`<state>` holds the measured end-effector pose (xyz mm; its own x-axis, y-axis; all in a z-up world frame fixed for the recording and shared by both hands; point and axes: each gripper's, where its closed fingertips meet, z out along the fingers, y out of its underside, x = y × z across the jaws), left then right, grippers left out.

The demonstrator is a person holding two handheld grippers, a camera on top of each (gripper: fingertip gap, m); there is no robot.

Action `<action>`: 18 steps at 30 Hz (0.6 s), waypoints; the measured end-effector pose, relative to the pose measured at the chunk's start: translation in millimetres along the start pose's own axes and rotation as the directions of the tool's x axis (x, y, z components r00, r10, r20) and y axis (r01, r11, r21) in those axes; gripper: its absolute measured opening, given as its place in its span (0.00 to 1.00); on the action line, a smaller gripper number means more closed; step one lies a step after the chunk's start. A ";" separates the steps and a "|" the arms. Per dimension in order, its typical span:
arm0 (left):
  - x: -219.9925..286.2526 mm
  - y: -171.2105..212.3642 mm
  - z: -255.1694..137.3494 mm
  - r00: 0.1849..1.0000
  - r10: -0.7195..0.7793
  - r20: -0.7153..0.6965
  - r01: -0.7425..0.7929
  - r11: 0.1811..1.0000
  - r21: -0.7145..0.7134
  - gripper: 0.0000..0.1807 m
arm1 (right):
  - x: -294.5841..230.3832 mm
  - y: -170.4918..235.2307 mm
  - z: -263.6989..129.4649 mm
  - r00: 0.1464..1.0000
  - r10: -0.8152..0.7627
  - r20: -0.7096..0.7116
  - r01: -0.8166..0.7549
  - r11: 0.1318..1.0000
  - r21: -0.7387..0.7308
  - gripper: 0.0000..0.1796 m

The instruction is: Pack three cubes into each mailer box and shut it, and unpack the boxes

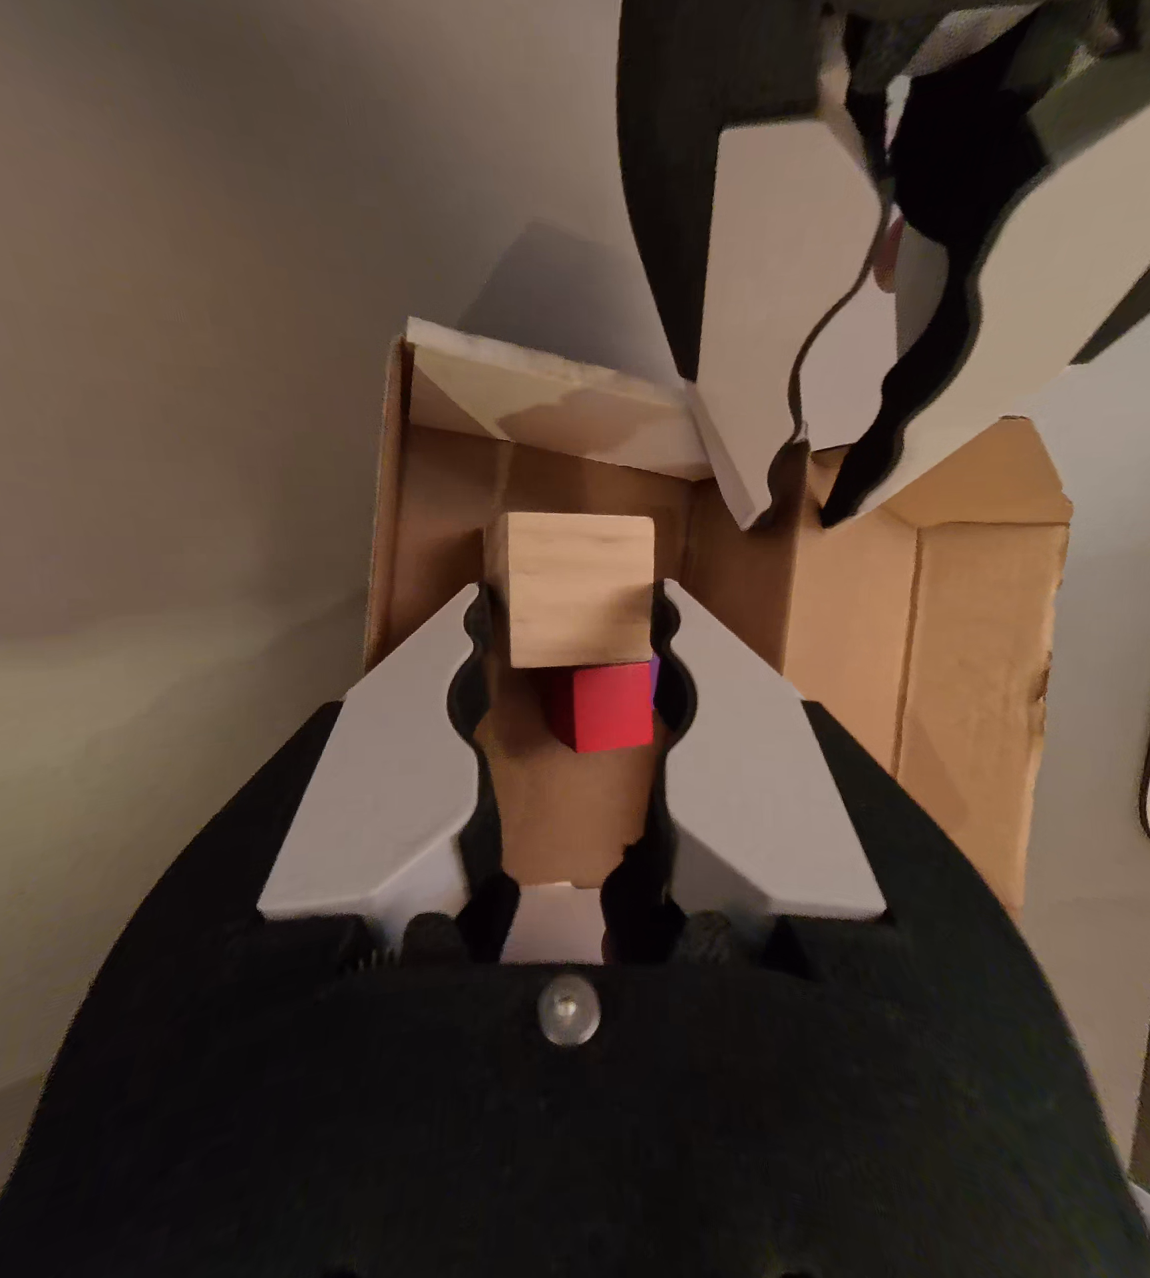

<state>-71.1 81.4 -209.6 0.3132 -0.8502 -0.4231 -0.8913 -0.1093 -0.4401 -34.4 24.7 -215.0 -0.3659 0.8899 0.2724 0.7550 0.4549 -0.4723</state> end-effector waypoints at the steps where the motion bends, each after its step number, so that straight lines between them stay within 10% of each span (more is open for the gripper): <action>1: 0.1 -0.1 0.0 1.000 0.008 0.005 -0.007 1.000 -0.006 0.10 | 0.0 -0.3 -4.4 1.000 0.003 -0.007 -0.003 1.000 0.013 0.24; 18: 0.3 -0.6 0.5 1.000 0.022 0.015 -0.022 1.000 -0.004 0.10 | 44.8 67.3 -190.9 0.931 0.173 -0.321 -0.143 0.983 0.116 0.24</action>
<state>-70.3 81.5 -209.9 0.2981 -0.8447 -0.4445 -0.8993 -0.0925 -0.4275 103.9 88.9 -74.5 -0.0358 0.8969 0.4407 0.7313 0.3241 -0.6001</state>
